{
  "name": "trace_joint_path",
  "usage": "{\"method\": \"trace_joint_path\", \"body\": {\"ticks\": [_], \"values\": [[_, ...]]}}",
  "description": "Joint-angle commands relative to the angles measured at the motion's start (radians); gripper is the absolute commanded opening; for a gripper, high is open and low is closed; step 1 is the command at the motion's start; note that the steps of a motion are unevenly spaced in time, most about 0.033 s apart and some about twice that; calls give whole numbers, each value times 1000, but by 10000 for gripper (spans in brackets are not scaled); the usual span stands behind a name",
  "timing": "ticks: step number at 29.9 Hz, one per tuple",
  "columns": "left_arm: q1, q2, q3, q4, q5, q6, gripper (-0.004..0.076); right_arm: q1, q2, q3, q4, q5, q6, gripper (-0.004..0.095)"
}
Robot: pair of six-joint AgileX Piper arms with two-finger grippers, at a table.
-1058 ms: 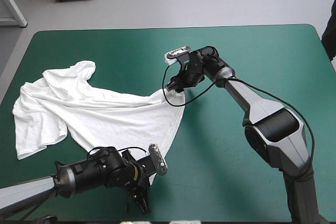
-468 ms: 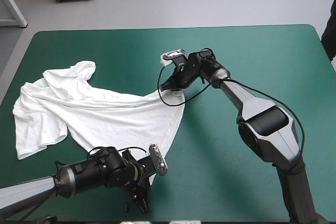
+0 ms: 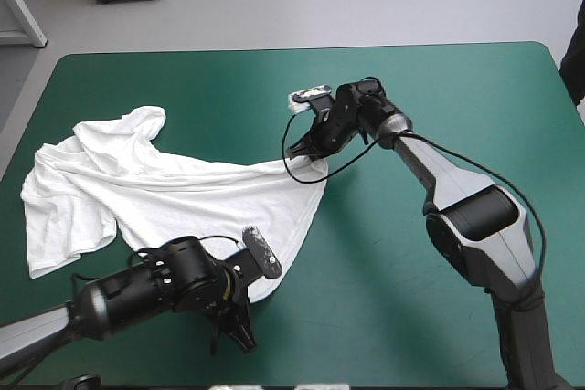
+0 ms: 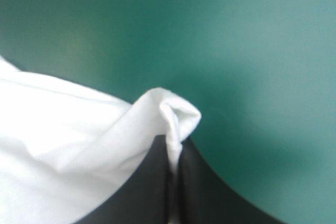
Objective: Fold the cloth
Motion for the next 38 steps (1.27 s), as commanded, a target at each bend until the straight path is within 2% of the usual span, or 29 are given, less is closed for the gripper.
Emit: {"method": "trace_joint_path", "body": {"ticks": [1, 4, 6, 10, 19, 23, 28, 32, 38], "values": [[-6, -104, -142, 91, 125, -51, -10, -51, -175, -27, -10, 26, 8, -13], [-6, -133, -253, 147, 232, -51, -10, -70, -262, -27, -17, 59, 8, -13], [-6, -142, -338, 166, 267, -49, -10, -81, -330, -27, -24, 71, 8, -13], [-6, -153, -543, 188, 267, -42, -10, -90, -466, -27, -37, 67, 16, -13], [-6, -149, -957, 219, 267, 5, -10, -90, -744, -27, -220, 15, 111, -13], [-6, -129, -1152, 303, 267, 36, -10, -90, -854, -27, -278, -40, 150, -13], [-6, -78, -1389, 347, 267, 76, -10, -90, -955, -27, -285, -135, 150, -13], [-6, -33, -1548, 347, 215, 130, -10, -90, -1017, -27, -286, -243, 150, -13], [-6, -12, -1628, 299, 13, 168, -10, -90, -1085, -27, -286, -405, 150, -13]]}}
